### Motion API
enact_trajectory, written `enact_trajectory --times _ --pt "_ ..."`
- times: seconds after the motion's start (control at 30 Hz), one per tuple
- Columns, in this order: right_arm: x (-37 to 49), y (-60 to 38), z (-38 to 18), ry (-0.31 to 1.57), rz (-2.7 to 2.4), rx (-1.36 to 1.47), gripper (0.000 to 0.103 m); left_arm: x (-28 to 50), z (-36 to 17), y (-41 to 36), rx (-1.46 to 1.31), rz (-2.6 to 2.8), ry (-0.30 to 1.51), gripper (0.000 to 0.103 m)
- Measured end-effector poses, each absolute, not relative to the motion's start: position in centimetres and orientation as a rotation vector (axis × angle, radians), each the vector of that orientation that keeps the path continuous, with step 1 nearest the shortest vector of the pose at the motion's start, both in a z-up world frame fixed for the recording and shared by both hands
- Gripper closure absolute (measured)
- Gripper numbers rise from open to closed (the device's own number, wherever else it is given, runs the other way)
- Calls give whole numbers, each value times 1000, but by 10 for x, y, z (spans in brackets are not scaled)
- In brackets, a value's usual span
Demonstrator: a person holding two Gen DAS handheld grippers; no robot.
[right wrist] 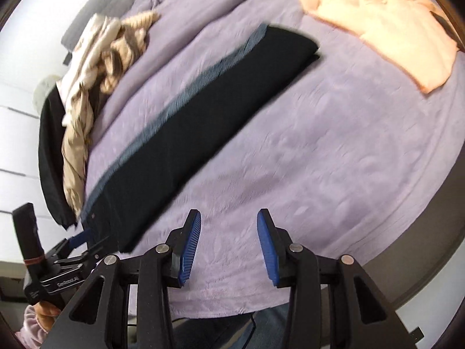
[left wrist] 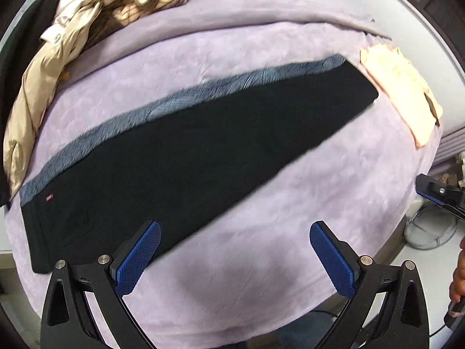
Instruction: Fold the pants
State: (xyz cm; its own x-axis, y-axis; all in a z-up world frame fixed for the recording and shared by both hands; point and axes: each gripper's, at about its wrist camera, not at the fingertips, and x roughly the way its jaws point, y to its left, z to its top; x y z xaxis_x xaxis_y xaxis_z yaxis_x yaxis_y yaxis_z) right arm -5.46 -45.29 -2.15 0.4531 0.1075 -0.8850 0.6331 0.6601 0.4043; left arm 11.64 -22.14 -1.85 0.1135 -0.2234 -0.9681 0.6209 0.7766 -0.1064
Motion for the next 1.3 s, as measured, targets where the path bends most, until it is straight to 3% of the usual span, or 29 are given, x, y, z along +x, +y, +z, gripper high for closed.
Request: enact_trajectory --times 0.33,0.43,0.6,0.83,0.87,0.9,0.97,1.13,1.3 --pt "-53 -557 43 865 -385 897 59 149 -6 -279 257 -581 1275 0" --pt "-37 -589 24 875 -394 934 59 159 -20 -295 239 -532 1285 0" --pt "-9 -635 -60 922 -396 1130 59 164 -60 -315 267 -446 1326 0" --pt "24 -660 -138 978 -384 1140 59 163 -108 -338 325 -357 1307 0" --pt "27 -662 -143 982 -386 1143 61 163 -114 -339 332 -344 1305 0" --pt "28 -665 -147 987 -394 1141 78 164 -121 -340 339 -327 1310 0" --pt "32 -667 -145 997 -393 1110 85 164 -130 -339 317 -303 1327 0" --pt "46 -662 -132 1065 -362 898 87 162 -134 -338 307 -280 1312 0" --pt "37 -671 -151 1076 -361 995 86 172 -116 -339 321 -253 1267 0"
